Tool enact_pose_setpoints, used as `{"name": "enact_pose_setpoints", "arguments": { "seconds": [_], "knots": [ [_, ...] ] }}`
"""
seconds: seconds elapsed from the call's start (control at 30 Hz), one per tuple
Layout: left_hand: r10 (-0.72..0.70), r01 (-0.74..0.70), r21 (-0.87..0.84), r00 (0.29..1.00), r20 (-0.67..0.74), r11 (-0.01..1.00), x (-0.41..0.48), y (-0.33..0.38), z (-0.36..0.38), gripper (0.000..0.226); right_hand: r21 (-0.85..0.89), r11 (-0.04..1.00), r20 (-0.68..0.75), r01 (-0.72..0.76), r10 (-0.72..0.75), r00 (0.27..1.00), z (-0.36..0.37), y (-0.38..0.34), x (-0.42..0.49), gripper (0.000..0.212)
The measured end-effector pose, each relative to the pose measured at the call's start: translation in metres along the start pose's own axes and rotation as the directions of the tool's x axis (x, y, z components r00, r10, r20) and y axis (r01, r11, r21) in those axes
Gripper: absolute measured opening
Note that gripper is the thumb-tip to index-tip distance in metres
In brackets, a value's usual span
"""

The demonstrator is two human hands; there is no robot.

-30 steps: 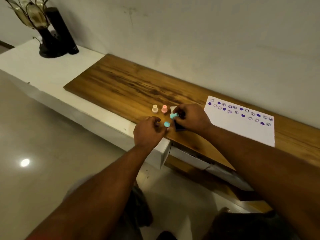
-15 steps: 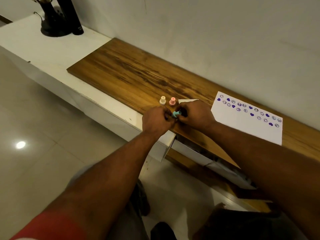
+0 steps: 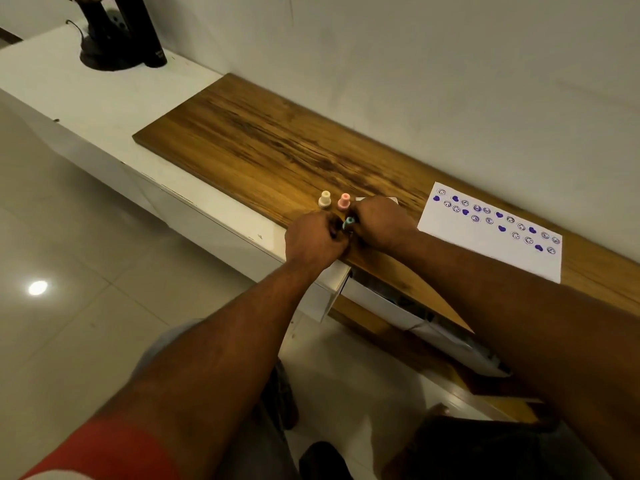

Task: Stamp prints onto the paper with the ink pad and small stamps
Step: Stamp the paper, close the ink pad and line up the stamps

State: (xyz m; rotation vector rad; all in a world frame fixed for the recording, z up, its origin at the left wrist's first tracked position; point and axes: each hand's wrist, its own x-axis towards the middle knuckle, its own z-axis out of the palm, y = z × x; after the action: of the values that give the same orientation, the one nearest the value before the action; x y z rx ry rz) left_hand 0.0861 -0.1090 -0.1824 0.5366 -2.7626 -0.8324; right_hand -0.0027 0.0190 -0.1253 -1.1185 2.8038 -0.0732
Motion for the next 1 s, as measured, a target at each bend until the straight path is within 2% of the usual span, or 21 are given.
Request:
{"name": "enact_pose_setpoints", "arguments": {
  "seconds": [0.13, 0.3, 0.43, 0.57, 0.63, 0.73, 0.83, 1.0],
  "knots": [
    [-0.021, 0.021, -0.005, 0.999, -0.024, 1.0, 0.001, -0.001, 0.001, 0.022, 0.228, 0.965, -0.021, -0.131, 0.139, 0.99, 0.014, -0.005, -0.003, 0.03],
    [-0.017, 0.015, -0.025, 0.998, -0.063, 1.0, -0.001, 0.0, 0.001, 0.022, 0.393, 0.913, -0.111, -0.109, 0.165, 0.98, 0.006, 0.013, -0.014, 0.049],
    [-0.054, 0.051, -0.047, 0.996, -0.076, 0.998, 0.004, -0.003, -0.001, 0.031, 0.353, 0.907, -0.138, -0.229, 0.293, 0.946, -0.003, 0.051, -0.014, 0.057],
    [-0.105, 0.094, -0.089, 0.986, -0.131, 0.992, -0.004, 0.001, 0.0, 0.058, 0.323, 0.873, -0.057, -0.366, 0.404, 0.913, -0.007, 0.067, -0.003, 0.09],
    [-0.1, 0.078, -0.117, 0.977, -0.189, 0.99, -0.014, 0.006, 0.003, 0.056, 0.296, 0.851, -0.031, -0.433, 0.462, 0.886, -0.005, 0.061, 0.004, 0.1],
    [-0.036, 0.011, -0.12, 0.978, -0.207, 0.993, -0.025, 0.014, 0.007, 0.042, 0.241, 0.842, -0.009, -0.482, 0.499, 0.867, 0.0, 0.047, 0.014, 0.108],
    [0.021, -0.036, -0.086, 0.985, -0.171, 0.996, -0.03, 0.018, 0.009, 0.035, 0.194, 0.847, -0.018, -0.495, 0.508, 0.861, 0.004, 0.037, 0.022, 0.11],
    [0.072, -0.078, -0.068, 0.994, -0.087, 0.995, -0.031, 0.017, 0.015, 0.038, 0.137, 0.864, -0.037, -0.484, 0.492, 0.87, 0.007, 0.031, 0.025, 0.103]
  ]
}}
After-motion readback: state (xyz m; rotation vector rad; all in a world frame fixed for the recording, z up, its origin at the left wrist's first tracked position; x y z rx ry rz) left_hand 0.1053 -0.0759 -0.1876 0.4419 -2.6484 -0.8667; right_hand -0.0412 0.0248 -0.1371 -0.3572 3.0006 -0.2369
